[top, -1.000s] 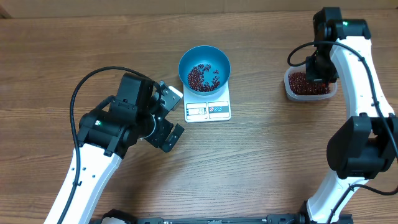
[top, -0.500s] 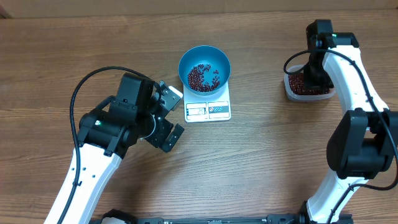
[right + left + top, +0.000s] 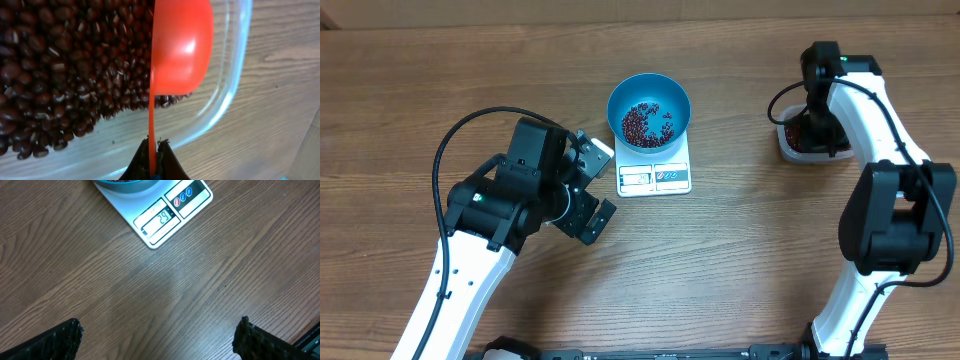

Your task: Scoop item into bowl and weigh 150g on scale

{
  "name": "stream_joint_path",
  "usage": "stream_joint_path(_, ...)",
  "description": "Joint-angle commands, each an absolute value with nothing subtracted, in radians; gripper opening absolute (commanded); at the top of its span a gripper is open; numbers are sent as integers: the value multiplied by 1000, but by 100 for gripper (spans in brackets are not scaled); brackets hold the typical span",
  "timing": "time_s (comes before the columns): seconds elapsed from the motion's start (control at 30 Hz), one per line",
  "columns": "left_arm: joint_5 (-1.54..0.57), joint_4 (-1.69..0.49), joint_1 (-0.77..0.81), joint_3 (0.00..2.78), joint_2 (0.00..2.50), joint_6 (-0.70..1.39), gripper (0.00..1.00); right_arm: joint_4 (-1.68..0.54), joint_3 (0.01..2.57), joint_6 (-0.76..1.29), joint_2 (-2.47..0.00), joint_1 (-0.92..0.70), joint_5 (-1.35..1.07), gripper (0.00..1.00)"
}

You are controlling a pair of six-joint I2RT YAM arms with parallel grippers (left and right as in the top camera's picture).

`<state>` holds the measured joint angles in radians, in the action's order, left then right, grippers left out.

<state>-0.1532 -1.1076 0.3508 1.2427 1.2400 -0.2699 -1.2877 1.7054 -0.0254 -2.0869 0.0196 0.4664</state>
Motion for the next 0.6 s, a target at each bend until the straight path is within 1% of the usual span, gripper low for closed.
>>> stream_joint_path(0.0,-154,-1107,347,1265,1242,-292,100,-1299,1701,-64,-2104,17,387,4)
stream_joint_path(0.17,-154,-1107,347,1265,1242,-292,100,-1303,1704,-88,-2103,-2,233,4)
stream_joint_path(0.57,-154,-1107,347,1265,1242,-292,100,-1343,1742,-88,-2099,7,65,4)
